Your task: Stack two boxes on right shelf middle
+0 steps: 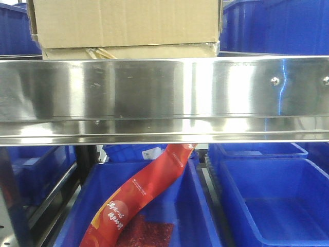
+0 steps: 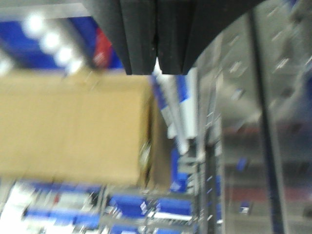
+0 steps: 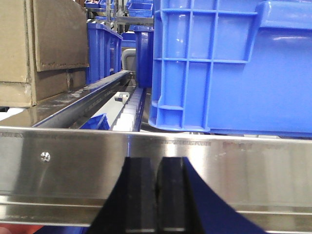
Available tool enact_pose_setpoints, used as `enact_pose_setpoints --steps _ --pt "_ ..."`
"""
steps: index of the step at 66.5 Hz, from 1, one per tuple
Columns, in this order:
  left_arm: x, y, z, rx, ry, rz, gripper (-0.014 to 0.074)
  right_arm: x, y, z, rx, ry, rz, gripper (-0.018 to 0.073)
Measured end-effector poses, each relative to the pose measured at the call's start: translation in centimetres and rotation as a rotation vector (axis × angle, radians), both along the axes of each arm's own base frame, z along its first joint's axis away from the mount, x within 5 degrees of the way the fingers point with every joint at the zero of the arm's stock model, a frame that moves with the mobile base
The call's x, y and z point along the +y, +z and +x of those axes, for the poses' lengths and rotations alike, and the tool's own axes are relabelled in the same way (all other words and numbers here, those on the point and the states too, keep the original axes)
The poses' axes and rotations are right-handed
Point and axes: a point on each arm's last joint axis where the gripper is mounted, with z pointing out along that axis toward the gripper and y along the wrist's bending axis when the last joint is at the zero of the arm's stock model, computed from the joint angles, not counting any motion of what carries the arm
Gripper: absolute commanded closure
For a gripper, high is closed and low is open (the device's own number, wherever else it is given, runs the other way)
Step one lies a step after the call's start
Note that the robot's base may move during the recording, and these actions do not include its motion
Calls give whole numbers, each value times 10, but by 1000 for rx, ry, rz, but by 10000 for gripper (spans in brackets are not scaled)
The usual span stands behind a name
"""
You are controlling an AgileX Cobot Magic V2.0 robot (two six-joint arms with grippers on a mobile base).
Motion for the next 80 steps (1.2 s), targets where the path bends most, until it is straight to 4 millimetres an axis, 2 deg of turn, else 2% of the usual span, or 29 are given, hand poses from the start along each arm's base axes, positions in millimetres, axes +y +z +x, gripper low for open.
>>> enact_pose_setpoints --steps 20,31,80 --pt "7 -80 -18 -101 87 20 707 0 0 0 0 0 0 724" --pt "7 -107 -25 -117 90 -18 707 0 0 0 0 0 -2 724" --pt "7 -110 -25 -122 89 -33 707 0 0 0 1 0 -4 724"
